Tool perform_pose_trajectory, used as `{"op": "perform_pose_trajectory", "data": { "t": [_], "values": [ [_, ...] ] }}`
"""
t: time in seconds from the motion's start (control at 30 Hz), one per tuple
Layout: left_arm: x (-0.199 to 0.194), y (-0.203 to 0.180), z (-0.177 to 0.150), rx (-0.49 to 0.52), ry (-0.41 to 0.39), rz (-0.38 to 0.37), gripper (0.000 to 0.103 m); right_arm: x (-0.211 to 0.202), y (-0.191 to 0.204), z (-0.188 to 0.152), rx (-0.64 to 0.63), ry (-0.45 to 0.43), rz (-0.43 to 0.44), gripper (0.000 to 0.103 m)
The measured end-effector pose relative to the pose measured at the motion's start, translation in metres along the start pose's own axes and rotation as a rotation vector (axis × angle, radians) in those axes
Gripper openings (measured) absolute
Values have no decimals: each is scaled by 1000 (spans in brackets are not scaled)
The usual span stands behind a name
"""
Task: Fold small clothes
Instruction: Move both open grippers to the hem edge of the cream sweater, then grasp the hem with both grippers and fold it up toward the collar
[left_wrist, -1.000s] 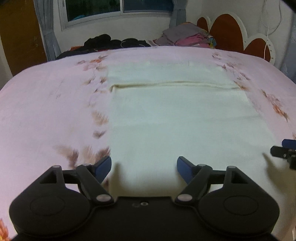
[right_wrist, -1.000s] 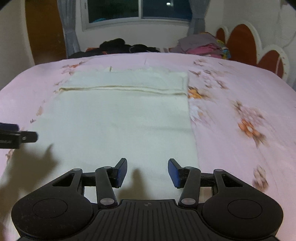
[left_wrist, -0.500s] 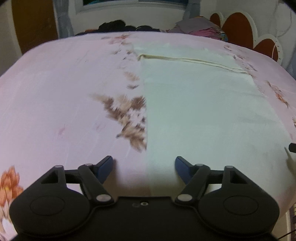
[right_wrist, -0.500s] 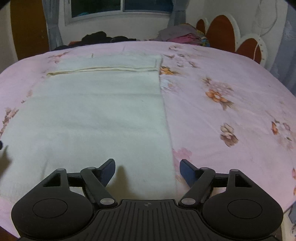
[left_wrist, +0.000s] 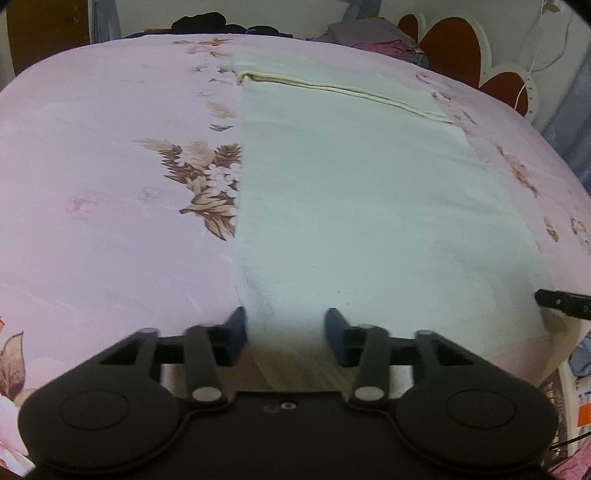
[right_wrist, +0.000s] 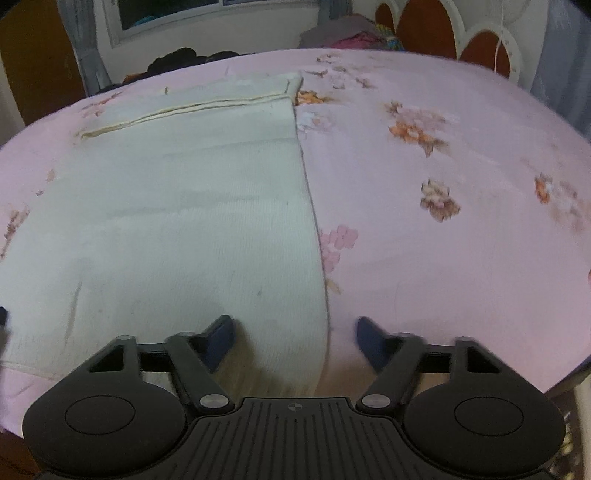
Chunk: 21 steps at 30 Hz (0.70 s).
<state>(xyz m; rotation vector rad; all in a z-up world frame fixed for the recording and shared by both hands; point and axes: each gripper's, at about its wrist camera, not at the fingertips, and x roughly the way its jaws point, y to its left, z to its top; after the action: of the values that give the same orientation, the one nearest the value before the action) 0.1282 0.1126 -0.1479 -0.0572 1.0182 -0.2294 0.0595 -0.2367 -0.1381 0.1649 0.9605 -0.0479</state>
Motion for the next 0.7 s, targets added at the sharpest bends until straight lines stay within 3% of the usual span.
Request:
{"op": "perform_pose_trajectory", "data": {
  "t": [0.03, 0.1, 0.13, 0.2, 0.23, 0.47, 0.7],
  "values": [
    [0, 0, 0, -2, -1, -6, 28, -1, 0, -1, 4, 1, 3, 54],
    [0, 3, 1, -14, 0, -23, 15, -3, 2, -1, 9, 9, 22, 37],
    [1, 5, 1, -22, 4, -36, 12, -3, 2, 0, 16, 16, 33, 32],
    [1, 7, 4, -38, 8, -64, 7, -4, 4, 1, 8, 29, 47, 11],
    [1, 7, 5, -41, 6, -73, 6, -4, 5, 2, 5, 35, 61, 7],
    [-19, 6, 33, -53, -92, -138, 6, -20, 9, 21, 17, -13, 125, 5],
    [-27, 2, 93, -41, -215, -152, 6, -28, 14, 81, 47, -133, 184, 5]
  ]
}}
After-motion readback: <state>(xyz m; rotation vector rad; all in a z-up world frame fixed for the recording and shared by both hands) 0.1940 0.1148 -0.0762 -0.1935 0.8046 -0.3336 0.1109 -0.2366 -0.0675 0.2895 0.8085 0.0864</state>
